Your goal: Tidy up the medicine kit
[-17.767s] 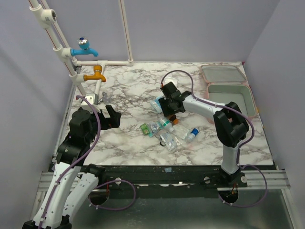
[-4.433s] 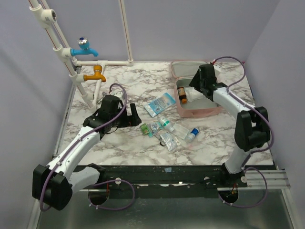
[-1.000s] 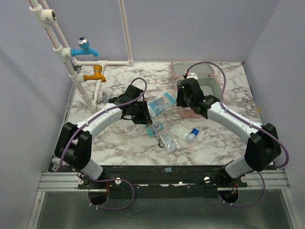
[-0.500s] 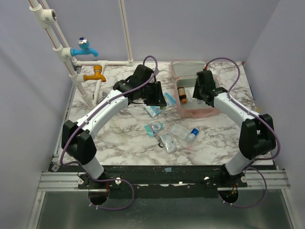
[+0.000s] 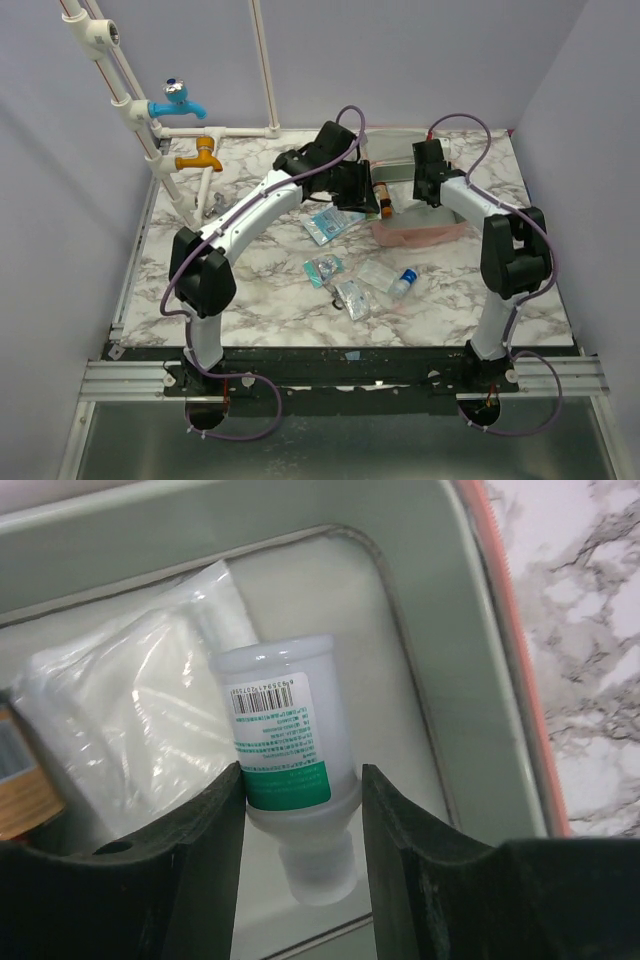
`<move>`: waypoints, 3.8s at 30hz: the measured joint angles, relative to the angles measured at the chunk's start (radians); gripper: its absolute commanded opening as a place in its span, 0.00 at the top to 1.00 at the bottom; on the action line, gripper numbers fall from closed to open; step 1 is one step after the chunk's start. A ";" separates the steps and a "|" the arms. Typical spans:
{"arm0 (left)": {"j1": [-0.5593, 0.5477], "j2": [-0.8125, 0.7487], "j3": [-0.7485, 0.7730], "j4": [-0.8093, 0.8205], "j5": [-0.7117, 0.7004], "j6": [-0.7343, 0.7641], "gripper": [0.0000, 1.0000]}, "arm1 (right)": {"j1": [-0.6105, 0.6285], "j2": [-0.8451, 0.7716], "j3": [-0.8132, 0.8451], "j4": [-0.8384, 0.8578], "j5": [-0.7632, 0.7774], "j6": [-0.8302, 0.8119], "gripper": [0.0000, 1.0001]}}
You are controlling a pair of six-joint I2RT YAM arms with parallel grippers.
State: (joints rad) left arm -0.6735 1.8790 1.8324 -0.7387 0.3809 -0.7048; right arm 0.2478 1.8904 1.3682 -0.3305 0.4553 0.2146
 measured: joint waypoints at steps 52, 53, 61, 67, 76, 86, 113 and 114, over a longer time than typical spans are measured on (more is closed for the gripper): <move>-0.024 0.528 0.389 0.006 0.058 -0.022 0.59 | -0.011 -0.438 -0.199 0.040 -0.327 0.224 0.33; -0.025 0.528 0.390 0.008 0.058 -0.021 0.59 | -0.007 -0.456 -0.217 0.041 -0.345 0.234 0.33; -0.027 0.545 0.399 0.030 0.048 -0.021 0.49 | 0.021 -0.569 -0.314 0.037 -0.449 0.270 0.30; -0.031 0.546 0.398 0.064 0.051 -0.024 0.35 | 0.026 -0.690 -0.443 -0.012 -0.468 0.310 0.24; -0.037 0.497 0.308 0.141 0.060 0.002 0.31 | 0.026 -0.773 -0.607 -0.124 -0.516 0.416 0.23; -0.035 0.370 0.209 0.106 0.037 0.064 0.26 | 0.026 -0.816 -0.667 -0.150 -0.559 0.512 0.25; -0.033 -0.208 -0.373 0.214 -0.070 0.151 0.01 | 0.026 -0.669 -0.786 -0.098 -0.598 0.589 0.48; -0.033 -0.236 -0.415 0.220 -0.085 0.153 0.01 | 0.026 -0.662 -0.786 -0.094 -0.599 0.588 0.49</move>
State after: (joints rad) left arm -0.7063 1.6432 1.4170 -0.5182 0.2955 -0.5514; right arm 0.2741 1.2285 0.5819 -0.4244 -0.1432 0.8028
